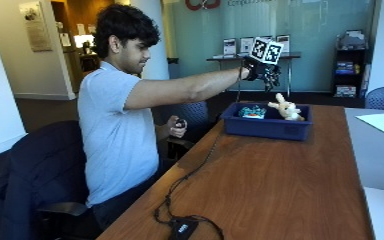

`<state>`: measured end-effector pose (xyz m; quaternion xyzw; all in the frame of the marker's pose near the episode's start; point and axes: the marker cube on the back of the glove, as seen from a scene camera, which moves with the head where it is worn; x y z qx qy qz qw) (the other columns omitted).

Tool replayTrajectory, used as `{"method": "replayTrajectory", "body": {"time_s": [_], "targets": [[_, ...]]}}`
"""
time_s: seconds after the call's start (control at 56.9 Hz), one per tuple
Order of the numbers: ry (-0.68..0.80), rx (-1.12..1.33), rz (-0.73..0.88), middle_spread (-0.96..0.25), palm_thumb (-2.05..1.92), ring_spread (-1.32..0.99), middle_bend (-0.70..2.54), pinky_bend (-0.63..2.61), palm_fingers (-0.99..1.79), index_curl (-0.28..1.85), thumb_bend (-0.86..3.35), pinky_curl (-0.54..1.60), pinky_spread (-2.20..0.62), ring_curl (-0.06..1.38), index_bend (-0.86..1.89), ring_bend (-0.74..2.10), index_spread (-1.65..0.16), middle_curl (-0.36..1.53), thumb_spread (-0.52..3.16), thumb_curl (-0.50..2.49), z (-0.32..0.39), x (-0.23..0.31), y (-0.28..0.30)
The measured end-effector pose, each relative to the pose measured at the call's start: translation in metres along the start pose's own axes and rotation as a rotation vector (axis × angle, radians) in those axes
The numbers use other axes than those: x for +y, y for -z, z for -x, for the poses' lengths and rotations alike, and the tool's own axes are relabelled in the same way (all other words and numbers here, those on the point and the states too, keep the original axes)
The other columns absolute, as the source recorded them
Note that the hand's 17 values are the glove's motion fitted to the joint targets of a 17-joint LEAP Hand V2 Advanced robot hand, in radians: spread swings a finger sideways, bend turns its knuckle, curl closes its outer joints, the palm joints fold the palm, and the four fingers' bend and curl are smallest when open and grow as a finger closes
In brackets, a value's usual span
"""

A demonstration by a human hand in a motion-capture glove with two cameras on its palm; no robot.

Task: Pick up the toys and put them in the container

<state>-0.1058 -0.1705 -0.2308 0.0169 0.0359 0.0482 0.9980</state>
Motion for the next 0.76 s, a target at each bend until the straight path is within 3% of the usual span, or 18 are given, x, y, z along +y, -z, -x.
{"method": "replayTrajectory", "body": {"time_s": [0.106, 0.44, 0.756], "targets": [[-0.007, -0.035, -0.063, 0.06, -0.03, -0.02, 0.17, 1.48, 0.13, 0.48, -0.04, 0.46, -0.25, 0.37, 0.16, 0.56, -0.30, 0.26, 1.29, 0.47, -0.032, 0.022, 0.000], [-0.150, -0.020, -0.025, 0.05, -0.03, -0.02, 0.15, 1.43, 0.18, 0.47, -0.02, 0.39, -0.21, 0.38, 0.21, 0.61, -0.32, 0.25, 1.41, 0.34, -0.145, 0.099, -0.025], [-0.188, -0.016, -0.013, 0.04, -0.01, -0.04, 0.16, 1.39, 0.17, 0.48, -0.01, 0.36, -0.21, 0.35, 0.24, 0.57, -0.31, 0.23, 1.48, 0.30, -0.203, 0.132, -0.075]]}}
